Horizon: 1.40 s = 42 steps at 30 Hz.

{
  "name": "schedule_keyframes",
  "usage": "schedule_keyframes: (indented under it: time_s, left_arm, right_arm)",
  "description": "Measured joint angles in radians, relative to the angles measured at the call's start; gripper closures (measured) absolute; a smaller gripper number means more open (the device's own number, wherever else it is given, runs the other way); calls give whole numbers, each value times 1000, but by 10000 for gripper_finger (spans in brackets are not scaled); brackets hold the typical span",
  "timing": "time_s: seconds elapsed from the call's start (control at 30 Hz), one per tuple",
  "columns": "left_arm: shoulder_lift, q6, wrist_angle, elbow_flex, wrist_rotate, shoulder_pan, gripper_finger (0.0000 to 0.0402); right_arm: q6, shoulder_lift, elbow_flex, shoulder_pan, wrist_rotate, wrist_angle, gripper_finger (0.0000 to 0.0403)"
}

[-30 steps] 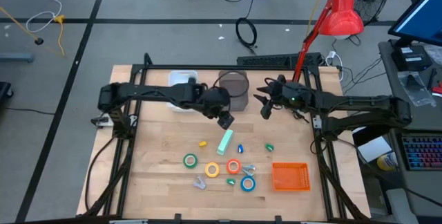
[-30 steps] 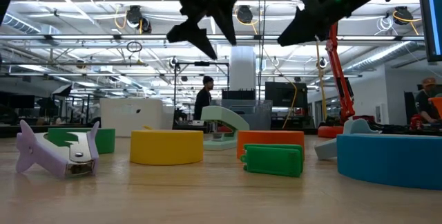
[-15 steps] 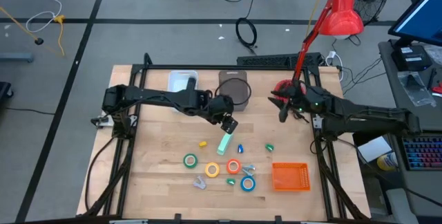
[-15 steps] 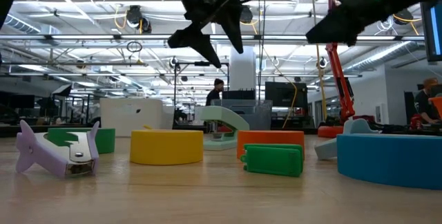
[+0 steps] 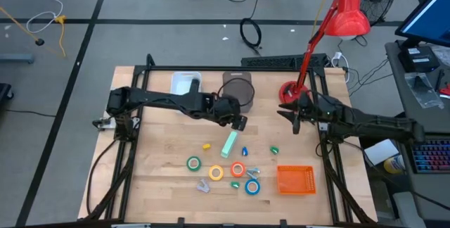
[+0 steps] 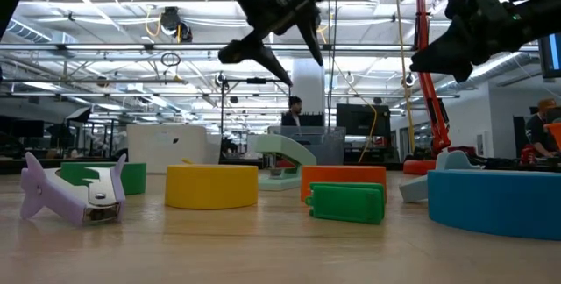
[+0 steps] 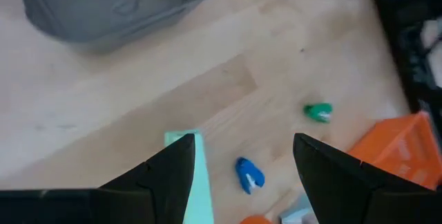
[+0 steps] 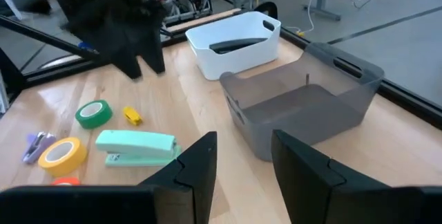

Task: Pick and place Stapler, Stapler remover, tape
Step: Put the large light blue stapler into the white bin

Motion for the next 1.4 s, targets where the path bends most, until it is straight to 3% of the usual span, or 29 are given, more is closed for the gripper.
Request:
schedule_keyframes:
  time_s: [0.27, 0.47, 1.4]
  left_arm:
    - [93, -187, 17, 0, 76, -43, 156]
    - [108, -224, -43, -1, 90, -56, 156]
    - [174, -26, -49, 0, 83, -40, 156]
  right_arm:
    - [-5, -62, -19, 0, 1, -9, 273]
    - [-11, -67, -19, 0, 1, -13, 273]
    - [-12, -69, -19, 0, 1, -44, 273]
